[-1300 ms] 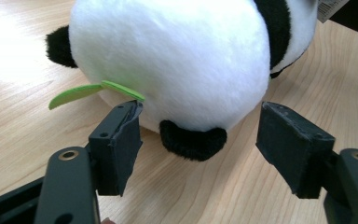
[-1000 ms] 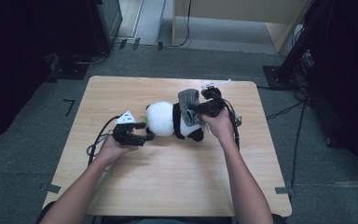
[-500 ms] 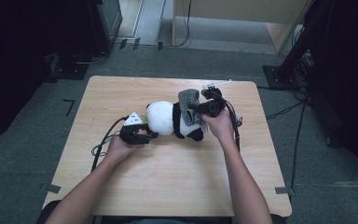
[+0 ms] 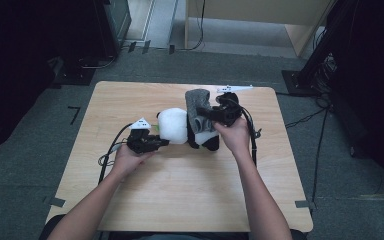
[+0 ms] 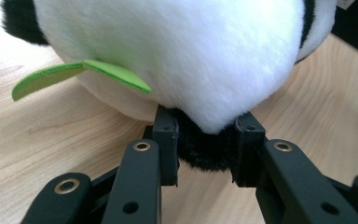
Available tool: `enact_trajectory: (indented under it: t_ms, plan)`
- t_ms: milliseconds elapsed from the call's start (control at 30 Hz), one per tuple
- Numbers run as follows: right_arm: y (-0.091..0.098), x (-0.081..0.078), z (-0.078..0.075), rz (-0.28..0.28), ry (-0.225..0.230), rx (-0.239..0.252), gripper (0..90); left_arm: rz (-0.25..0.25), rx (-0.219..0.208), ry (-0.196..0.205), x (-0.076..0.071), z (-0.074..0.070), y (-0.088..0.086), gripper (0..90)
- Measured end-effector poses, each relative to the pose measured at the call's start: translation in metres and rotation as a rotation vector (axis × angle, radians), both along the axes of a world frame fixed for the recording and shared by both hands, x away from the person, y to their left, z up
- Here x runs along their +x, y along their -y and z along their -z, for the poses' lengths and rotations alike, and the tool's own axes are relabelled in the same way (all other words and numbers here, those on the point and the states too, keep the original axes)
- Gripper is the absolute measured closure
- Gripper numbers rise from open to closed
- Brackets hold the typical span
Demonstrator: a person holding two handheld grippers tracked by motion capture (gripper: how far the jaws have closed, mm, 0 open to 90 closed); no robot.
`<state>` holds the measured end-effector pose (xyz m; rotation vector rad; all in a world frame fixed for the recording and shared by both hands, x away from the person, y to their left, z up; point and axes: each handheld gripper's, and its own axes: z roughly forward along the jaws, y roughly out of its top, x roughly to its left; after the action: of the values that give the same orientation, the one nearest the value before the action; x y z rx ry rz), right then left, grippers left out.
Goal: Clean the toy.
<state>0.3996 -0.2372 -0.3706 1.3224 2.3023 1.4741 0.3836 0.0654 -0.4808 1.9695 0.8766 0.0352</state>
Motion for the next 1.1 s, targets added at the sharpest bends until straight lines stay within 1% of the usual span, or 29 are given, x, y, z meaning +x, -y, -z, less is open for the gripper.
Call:
enact_trajectory:
  t_ms: [67,100,167,200,267,333,400,433,467,500,567,633,767,833,867,967,1000,1100]
  plan:
    - [-0.01,-0.01,-0.002,-0.038,0.007,0.006,76.6,-0.01,0.003,-0.037,-0.003,-0.005,0.001,69.2]
    - [-0.016,-0.014,0.0,-0.058,0.01,0.011,76.5,-0.014,0.01,-0.037,-0.004,-0.006,0.001,69.2]
    - [-0.028,-0.021,0.009,-0.099,-0.006,0.032,76.5,-0.021,0.024,-0.027,-0.007,-0.006,0.002,68.8]
    - [-0.032,-0.024,0.014,-0.112,-0.012,0.034,76.5,-0.016,0.021,-0.022,-0.008,-0.004,0.003,68.6]
    - [-0.047,-0.029,0.031,-0.144,-0.028,0.014,76.6,-0.02,0.021,-0.023,-0.007,-0.001,0.004,68.2]
    - [-0.061,-0.029,0.044,-0.165,-0.053,-0.026,76.5,-0.028,0.01,-0.027,-0.008,0.001,0.005,67.9]
    - [-0.07,-0.031,0.054,-0.176,-0.042,-0.037,76.5,-0.03,0.022,-0.034,-0.008,0.001,0.005,67.8]
    - [-0.072,-0.032,0.057,-0.171,-0.035,-0.035,76.5,-0.029,0.027,-0.043,-0.008,0.002,0.005,67.9]
    - [-0.073,-0.033,0.061,-0.168,-0.024,-0.037,76.5,-0.026,0.032,-0.042,-0.008,0.004,0.005,67.9]
    - [-0.074,-0.034,0.064,-0.169,-0.006,-0.049,76.5,-0.023,0.038,-0.042,-0.008,0.005,0.004,67.9]
    - [-0.073,-0.036,0.067,-0.17,0.012,-0.086,76.4,-0.018,0.059,-0.036,-0.009,0.007,0.006,68.1]
    - [-0.071,-0.038,0.07,-0.174,0.022,-0.118,76.3,-0.016,0.083,-0.018,-0.01,0.009,0.008,68.2]
    - [-0.059,-0.042,0.073,-0.155,0.031,-0.164,76.0,-0.022,0.08,-0.015,-0.008,0.012,0.007,68.3]
    - [-0.048,-0.042,0.074,-0.128,0.032,-0.183,75.8,-0.026,0.078,-0.016,-0.007,0.012,0.005,68.4]
    - [-0.043,-0.042,0.075,-0.112,0.027,-0.188,75.8,-0.022,0.077,-0.013,-0.007,0.012,0.004,68.4]
    - [-0.027,-0.041,0.077,-0.096,0.01,-0.158,76.0,-0.008,0.086,0.003,-0.008,0.012,0.005,68.4]
    - [-0.024,-0.041,0.076,-0.091,0.008,-0.161,76.0,-0.008,0.088,0.006,-0.008,0.013,0.006,68.4]
    - [-0.016,-0.042,0.073,-0.069,0.02,-0.184,76.0,-0.01,0.09,0.006,-0.007,0.013,0.004,68.5]
